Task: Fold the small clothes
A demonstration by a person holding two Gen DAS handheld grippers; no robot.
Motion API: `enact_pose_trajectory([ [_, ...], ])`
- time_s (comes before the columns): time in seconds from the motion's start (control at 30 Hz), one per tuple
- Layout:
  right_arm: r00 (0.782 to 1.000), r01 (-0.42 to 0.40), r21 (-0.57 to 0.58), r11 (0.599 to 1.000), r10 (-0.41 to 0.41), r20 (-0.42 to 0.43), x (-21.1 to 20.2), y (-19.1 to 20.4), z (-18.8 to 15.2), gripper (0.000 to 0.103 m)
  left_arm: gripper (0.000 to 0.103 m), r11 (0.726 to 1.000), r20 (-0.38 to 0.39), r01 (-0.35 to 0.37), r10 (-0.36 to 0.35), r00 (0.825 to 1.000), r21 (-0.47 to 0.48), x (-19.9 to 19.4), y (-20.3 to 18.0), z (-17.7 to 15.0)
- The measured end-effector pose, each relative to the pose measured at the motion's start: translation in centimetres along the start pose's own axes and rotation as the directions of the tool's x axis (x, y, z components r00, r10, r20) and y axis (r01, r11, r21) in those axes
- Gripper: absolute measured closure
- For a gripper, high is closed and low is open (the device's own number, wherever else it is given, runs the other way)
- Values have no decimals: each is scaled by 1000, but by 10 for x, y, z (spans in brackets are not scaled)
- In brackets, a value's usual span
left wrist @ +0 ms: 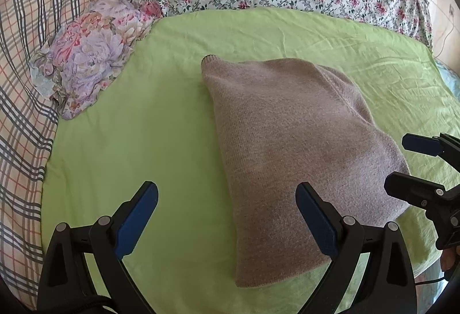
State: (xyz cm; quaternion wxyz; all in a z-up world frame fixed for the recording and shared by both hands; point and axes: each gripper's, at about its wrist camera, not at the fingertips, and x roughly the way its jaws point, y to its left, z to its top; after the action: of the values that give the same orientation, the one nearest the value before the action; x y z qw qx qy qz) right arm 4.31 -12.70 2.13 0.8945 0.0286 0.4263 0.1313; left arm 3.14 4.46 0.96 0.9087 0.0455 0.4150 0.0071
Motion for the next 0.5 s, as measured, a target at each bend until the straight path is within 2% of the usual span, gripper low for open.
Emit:
enact_pose_trajectory([
  [0.5, 1000, -7, -4, 1000, 7, -3, 0, -3, 1, 10, 6, 1000, -1, 11, -11, 1000, 1, -2, -2, 0],
])
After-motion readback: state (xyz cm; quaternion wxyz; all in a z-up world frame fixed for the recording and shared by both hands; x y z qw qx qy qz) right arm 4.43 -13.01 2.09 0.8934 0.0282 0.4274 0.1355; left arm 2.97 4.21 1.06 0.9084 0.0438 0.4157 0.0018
